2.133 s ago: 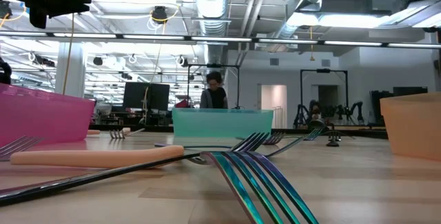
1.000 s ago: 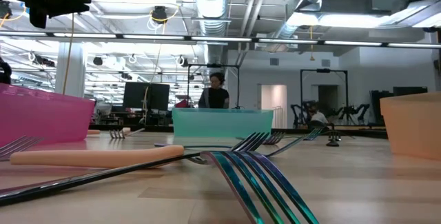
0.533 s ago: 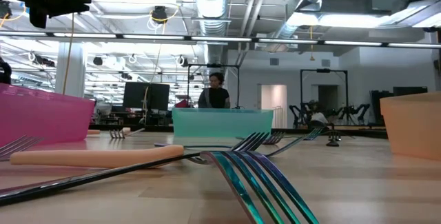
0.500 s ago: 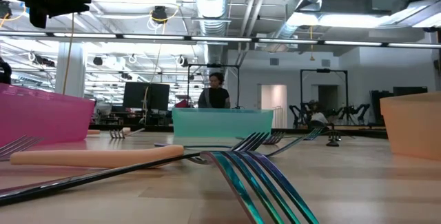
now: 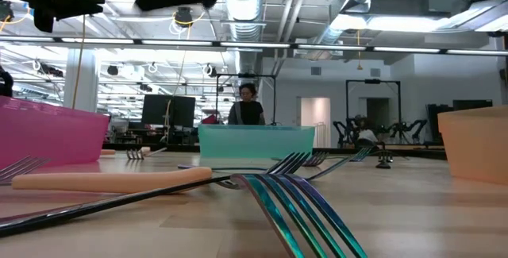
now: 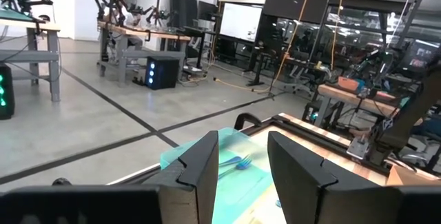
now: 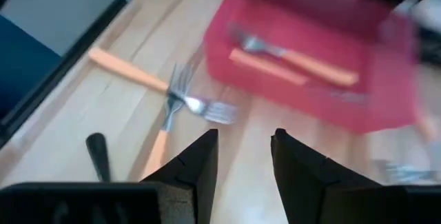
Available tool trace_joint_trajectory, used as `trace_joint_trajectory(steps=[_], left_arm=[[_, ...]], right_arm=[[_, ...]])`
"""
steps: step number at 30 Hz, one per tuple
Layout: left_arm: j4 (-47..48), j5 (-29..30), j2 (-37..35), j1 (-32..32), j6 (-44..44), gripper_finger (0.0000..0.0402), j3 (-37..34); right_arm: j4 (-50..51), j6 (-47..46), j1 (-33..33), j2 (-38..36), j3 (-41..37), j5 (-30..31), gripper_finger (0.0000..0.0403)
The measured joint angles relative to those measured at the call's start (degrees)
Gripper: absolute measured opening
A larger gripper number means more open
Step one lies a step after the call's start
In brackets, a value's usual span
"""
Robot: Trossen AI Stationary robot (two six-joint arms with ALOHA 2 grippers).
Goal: Sort silverware by color (type)
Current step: Put the orange fork into the red bin
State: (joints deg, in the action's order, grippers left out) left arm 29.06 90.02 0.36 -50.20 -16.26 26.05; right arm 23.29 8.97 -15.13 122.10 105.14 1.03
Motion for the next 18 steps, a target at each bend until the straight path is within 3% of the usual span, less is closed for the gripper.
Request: trace_joint_trajectory(steps=[6,13,18], left_arm=[[0.0,0.0,0.0,0.0,-0.4,0.0112,0.0],[0.0,0.0,0.0,0.0,-1.3,0.0112,0.0],[0.0,0.0,0.0,0.0,-1.4,0.0112,0.0]], right_arm=[[-2.9,-3.9,-1.3,6.5,1.1,-3.5,0.0155],[0.0,-5.8,-0.4,6.7,1.3,-11.9,0.0155],[0.0,-4.2,0.8,6.7,1.3,-22.8,0.0155]])
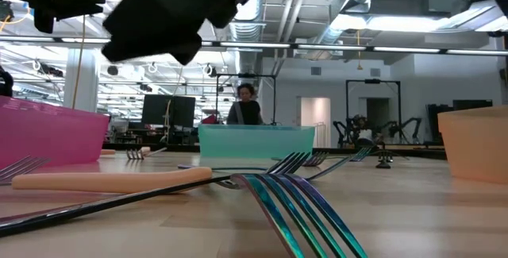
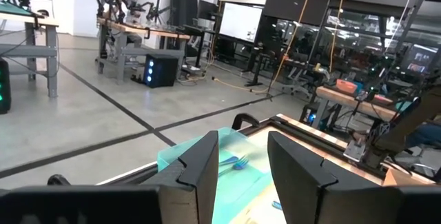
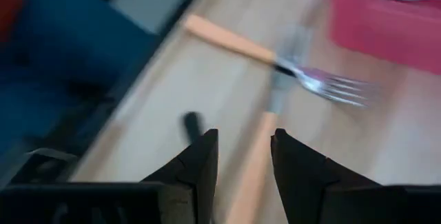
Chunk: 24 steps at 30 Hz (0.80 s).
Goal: Sort silverware by color (type)
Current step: Put the orange fork into the red bin
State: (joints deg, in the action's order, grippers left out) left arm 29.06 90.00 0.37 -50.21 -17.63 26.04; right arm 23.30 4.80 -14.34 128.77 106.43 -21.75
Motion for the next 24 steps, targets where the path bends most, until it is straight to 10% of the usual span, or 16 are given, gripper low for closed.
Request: trace_joint_trajectory(steps=[24], left_arm=[[0.0,0.0,0.0,0.0,0.8,0.0112,0.0]], right_arm=[[-3.1,1.6,2.4,0.0,0.0,3.9,0.0052]])
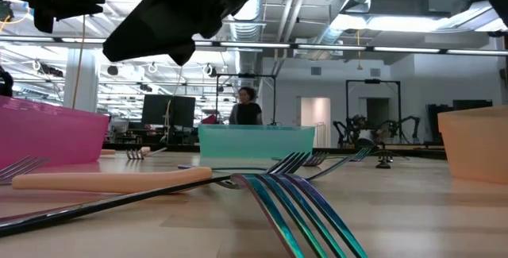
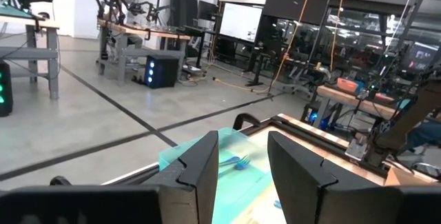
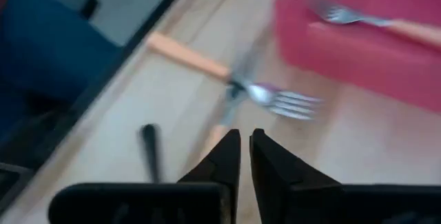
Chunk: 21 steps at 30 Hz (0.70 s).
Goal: Sort silverware by color (type)
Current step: Put the orange fork into the red bin
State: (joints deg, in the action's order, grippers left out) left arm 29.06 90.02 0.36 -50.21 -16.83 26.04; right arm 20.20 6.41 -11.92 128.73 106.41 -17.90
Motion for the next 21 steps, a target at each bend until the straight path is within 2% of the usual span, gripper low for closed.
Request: trace_joint_trajectory(steps=[5,9,13,21], left_arm=[[0.0,0.0,0.0,0.0,0.3,0.0112,0.0],[0.0,0.0,0.0,0.0,-0.3,0.0112,0.0],[0.0,0.0,0.0,0.0,-0.4,0.0112,0.0],[0.0,0.0,0.0,0.0,-1.4,0.0112,0.0]], right_arm=[[0.4,1.4,-0.5,0.0,0.0,1.0,0.0032],[-0.9,2.0,-1.0,0.0,0.0,1.7,0.0033],[-3.8,2.8,-2.3,0.0,0.0,3.5,0.0062],[-5.9,3.9,-7.0,-0.1,0.0,16.9,0.0148]])
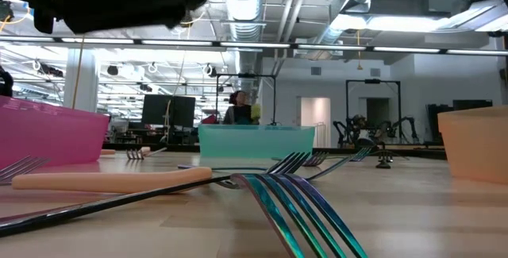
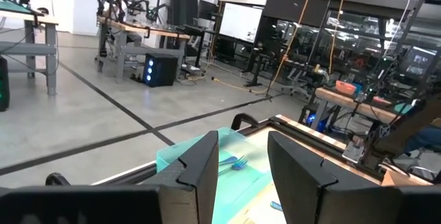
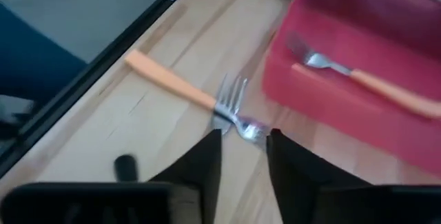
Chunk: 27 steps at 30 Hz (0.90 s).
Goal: Sort silverware by color (type)
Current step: Put the orange fork into the red bin
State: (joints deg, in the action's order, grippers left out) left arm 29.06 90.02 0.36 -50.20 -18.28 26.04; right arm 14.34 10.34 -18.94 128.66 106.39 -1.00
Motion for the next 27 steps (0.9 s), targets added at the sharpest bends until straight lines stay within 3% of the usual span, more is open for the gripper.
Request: trace_joint_trajectory(steps=[7,16,27], left_arm=[[0.0,0.0,0.0,0.0,-0.4,0.0112,0.0],[0.0,0.0,0.0,0.0,-3.6,0.0112,0.0],[0.7,-1.1,0.0,0.0,-6.0,0.0112,0.0]], right_arm=[[-0.8,-0.6,-3.5,0.0,0.0,5.6,0.0184],[-5.0,-3.0,-3.6,7.3,0.5,5.3,0.0173],[-6.0,-6.8,-3.5,11.1,0.3,5.2,0.0173]])
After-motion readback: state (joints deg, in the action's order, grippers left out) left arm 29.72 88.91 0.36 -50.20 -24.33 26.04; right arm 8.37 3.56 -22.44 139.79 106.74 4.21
